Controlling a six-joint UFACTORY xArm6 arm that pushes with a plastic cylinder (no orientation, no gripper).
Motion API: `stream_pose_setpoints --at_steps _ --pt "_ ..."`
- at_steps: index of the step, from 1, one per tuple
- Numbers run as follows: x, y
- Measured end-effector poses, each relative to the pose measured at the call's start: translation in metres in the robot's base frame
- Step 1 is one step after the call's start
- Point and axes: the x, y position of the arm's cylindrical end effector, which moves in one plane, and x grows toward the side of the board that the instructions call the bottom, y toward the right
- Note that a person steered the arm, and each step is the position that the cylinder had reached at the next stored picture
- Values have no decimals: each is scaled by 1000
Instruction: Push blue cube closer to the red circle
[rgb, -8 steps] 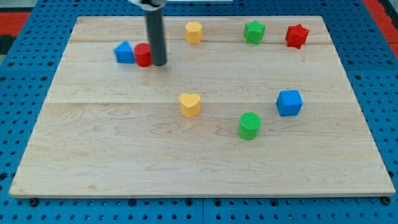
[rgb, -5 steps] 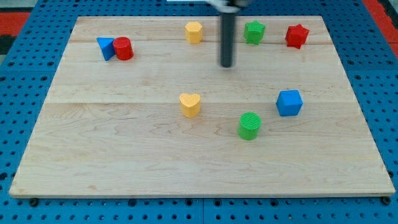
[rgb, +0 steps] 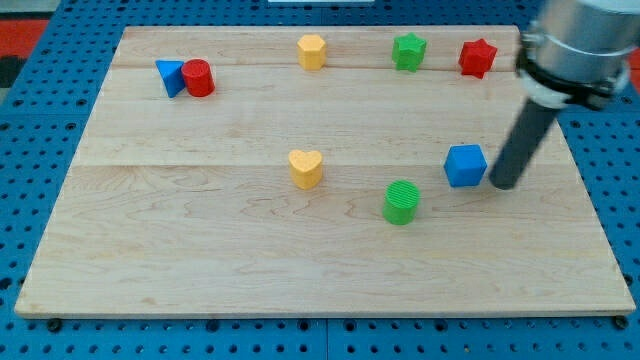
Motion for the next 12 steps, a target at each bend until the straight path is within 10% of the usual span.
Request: stream_pose_setpoints --at_steps 4,6,8,10,12 --pt "-99 -146" --pt "-83 -74" --pt "-58 -136" --pt "-93 -220" --pt "-133 -172"
